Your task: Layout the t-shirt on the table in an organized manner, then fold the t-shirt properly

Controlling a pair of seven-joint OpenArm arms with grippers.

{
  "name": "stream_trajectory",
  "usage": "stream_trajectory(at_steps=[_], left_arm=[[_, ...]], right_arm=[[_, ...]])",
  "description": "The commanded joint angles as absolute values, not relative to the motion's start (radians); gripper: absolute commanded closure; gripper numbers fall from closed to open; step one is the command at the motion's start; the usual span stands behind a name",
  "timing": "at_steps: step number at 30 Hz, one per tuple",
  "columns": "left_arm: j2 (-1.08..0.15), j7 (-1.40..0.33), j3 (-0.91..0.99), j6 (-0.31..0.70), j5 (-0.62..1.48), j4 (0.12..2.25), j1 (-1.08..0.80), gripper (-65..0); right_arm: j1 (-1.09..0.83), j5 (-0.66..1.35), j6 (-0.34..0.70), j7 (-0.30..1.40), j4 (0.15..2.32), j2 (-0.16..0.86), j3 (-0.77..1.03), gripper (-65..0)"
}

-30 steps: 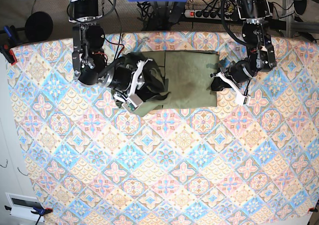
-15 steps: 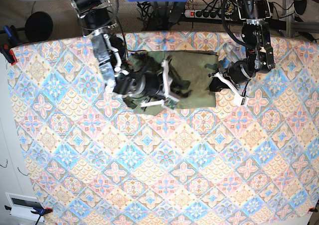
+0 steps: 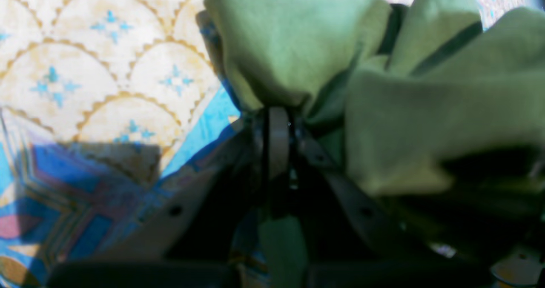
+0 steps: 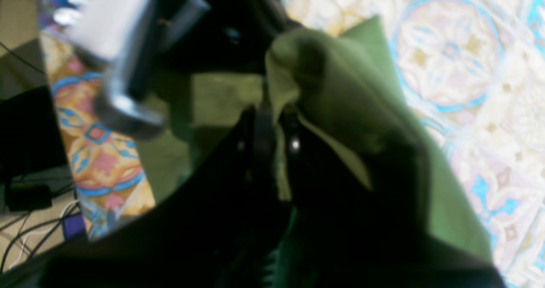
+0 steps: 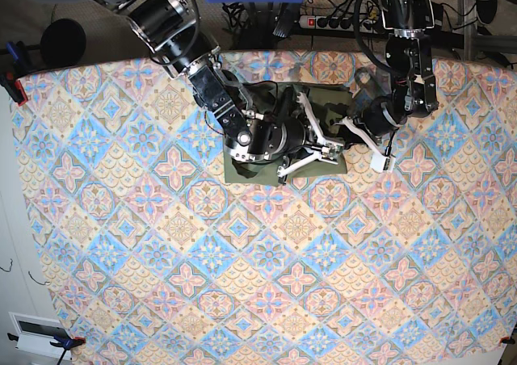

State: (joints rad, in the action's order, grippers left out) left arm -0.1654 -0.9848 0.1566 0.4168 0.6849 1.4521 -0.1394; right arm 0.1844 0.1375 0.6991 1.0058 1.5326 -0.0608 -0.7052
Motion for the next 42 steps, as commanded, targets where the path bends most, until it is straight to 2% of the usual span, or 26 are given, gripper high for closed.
stream_trajectory(at_steps=[1, 6, 9, 14, 20, 26, 31, 36, 42], left_arm=[[-0.163, -1.04, 0.15, 0.42, 0.667, 1.454, -0.15, 0.0], [-0.163, -1.04, 0.148, 0.42, 0.665, 1.454, -0.148, 0.0], [-0.163, -1.04, 0.148, 0.42, 0.665, 1.454, -0.147, 0.0], [-0.168, -1.04, 0.15, 0.42, 0.665, 1.454, -0.147, 0.0], [-0.168, -1.04, 0.15, 0.42, 0.667, 1.455, -0.145, 0.0], [-0.166, -1.04, 0.15, 0.42, 0.668, 1.455, -0.143, 0.0], [-0.165, -1.04, 0.15, 0.42, 0.668, 1.455, -0.143, 0.0], [-0.165, -1.04, 0.15, 0.42, 0.668, 1.455, -0.143, 0.0], [-0.162, -1.04, 0.147, 0.42, 0.668, 1.455, -0.131, 0.0]], right_arm=[[0.208, 0.154, 0.698, 0.977, 1.563, -0.073, -0.705, -2.9], [0.186, 0.153, 0.698, 0.977, 1.722, -0.071, -0.704, -22.8], [0.12, 0.151, 0.698, 0.978, 1.811, -0.056, -0.685, -29.4], [0.008, 0.151, 0.698, 0.972, 1.923, 0.048, -0.588, -27.7], [-0.07, 0.153, 0.698, 0.972, 1.936, 0.11, -0.34, -23.2], [-0.077, 0.157, 0.698, 0.977, 1.939, 0.171, -0.174, -28.0], [-0.128, 0.157, 0.698, 0.977, 1.937, 0.185, -0.054, -28.1], [-0.127, 0.157, 0.698, 0.977, 1.919, 0.18, -0.048, -28.1], [-0.084, 0.157, 0.698, 0.972, 1.801, 0.179, -0.163, -28.1]])
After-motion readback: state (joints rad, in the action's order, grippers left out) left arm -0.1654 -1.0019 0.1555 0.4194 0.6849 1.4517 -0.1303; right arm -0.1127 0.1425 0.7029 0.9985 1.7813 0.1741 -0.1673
